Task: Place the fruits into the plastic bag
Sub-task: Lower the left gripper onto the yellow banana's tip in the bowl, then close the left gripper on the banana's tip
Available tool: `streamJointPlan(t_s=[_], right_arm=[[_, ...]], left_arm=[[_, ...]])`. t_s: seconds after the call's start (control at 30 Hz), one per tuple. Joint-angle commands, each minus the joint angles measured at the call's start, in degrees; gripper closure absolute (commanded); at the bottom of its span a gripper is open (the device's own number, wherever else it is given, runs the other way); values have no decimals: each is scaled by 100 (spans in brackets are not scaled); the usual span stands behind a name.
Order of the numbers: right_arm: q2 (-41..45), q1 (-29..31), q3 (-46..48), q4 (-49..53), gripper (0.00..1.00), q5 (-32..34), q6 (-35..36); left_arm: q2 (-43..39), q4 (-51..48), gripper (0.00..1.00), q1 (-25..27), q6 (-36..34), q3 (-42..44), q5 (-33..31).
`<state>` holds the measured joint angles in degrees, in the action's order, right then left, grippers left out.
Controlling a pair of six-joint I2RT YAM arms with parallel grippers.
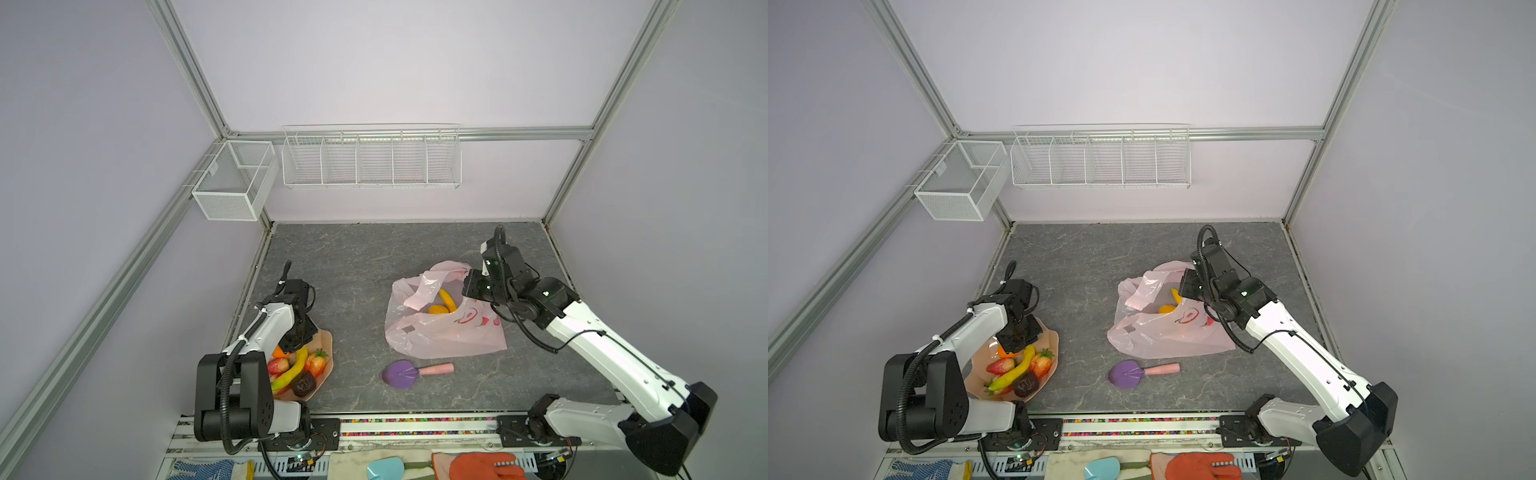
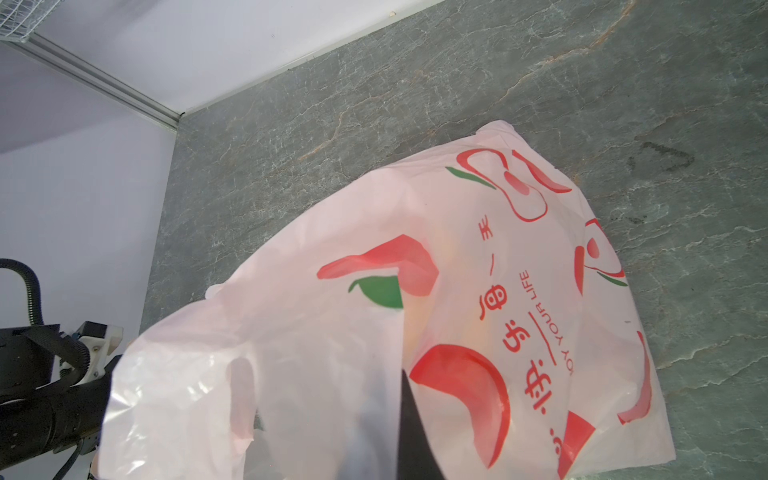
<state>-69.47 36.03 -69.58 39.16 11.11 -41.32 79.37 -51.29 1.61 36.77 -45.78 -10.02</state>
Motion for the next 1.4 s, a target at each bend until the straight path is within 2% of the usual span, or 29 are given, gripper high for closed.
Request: streamJointPlan(t_s=[0.0, 0.37, 0.6, 0.63, 0.77, 0.87, 1.13, 1.37], right_arm=[[-31, -41, -32, 51, 94, 31, 73], [-38, -41, -18, 38, 94, 16, 80], [-29, -38, -7, 48, 94, 25, 95], [-23, -44, -11, 42, 94, 32, 91], [-5, -44, 5, 56, 94, 46, 88], [-5, -42, 6, 45, 94, 48, 98], [-5, -42, 3, 28, 94, 30, 89], [-31, -37, -54, 32, 94, 14, 147]], left_arm=[[-98, -127, 82, -29, -9, -154, -50], [-143, -625, 89, -27, -331, -749, -150], [-175, -620, 91, -29, -373, -762, -53], [-200, -608, 89, -29, -365, -742, -50], [-251, -654, 62, -28, -321, -678, -78], [-258, -603, 48, -29, -304, -610, -52], [64, -169, 40, -23, -268, -291, 182], [105, 221, 38, -29, -241, 39, 290]])
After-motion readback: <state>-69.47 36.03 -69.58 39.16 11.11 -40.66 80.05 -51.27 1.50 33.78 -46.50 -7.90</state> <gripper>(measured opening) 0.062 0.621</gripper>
